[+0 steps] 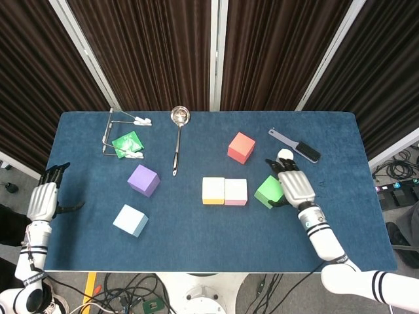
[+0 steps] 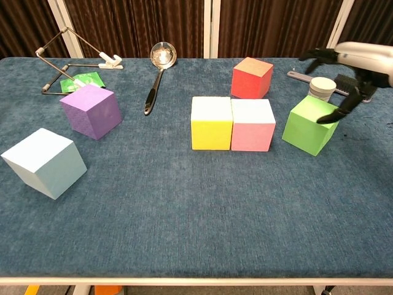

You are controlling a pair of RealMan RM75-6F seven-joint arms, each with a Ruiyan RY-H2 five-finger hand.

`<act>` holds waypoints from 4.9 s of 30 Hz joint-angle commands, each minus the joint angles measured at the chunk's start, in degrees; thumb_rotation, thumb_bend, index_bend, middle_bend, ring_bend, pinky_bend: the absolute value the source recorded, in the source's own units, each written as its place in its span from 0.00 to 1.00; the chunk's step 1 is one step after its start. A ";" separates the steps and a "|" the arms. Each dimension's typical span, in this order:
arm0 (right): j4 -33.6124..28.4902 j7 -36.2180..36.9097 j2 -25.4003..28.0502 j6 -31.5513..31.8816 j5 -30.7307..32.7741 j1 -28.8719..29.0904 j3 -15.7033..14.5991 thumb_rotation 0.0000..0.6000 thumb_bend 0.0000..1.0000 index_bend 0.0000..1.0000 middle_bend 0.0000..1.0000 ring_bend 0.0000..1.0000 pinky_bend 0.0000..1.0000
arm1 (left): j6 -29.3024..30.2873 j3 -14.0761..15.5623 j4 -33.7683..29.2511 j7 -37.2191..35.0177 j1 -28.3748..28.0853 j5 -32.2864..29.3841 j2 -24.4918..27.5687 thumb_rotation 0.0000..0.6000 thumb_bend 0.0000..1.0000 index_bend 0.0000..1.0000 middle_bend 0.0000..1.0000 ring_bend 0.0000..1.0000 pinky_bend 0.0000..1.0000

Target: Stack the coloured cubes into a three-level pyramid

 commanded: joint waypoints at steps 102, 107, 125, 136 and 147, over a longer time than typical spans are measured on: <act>5.28 14.41 12.35 -13.12 -22.46 -1.18 -5.46 1.00 0.01 0.00 0.17 0.00 0.00 | -1.68 0.04 -2.98 4.85 -1.90 -0.99 -0.52 1.00 0.10 0.09 0.09 0.00 0.06; 6.11 8.65 11.01 -13.33 -17.34 -0.68 -5.10 1.00 0.03 0.00 0.18 0.00 0.00 | -1.62 0.36 -2.32 4.13 -1.77 -0.67 -0.78 1.00 0.10 0.09 0.09 0.00 0.06; 6.60 4.78 8.17 -11.16 -15.81 0.09 -4.36 1.00 0.17 0.00 0.44 0.00 0.00 | -1.46 0.57 -2.09 3.46 -1.53 -0.55 -0.70 1.00 0.10 0.09 0.09 0.00 0.06; 2.29 0.71 8.22 -9.90 -12.05 1.97 -2.01 1.00 0.17 0.00 0.46 0.00 0.00 | -0.52 0.00 -1.45 0.89 -1.42 0.07 -0.59 1.00 0.10 0.09 0.10 0.00 0.06; 3.56 -7.29 1.04 -8.76 -6.10 5.57 -1.34 1.00 0.17 0.00 0.46 0.00 0.00 | 1.16 0.79 0.67 -4.55 -0.95 3.22 0.06 1.00 0.10 0.09 0.09 0.00 0.05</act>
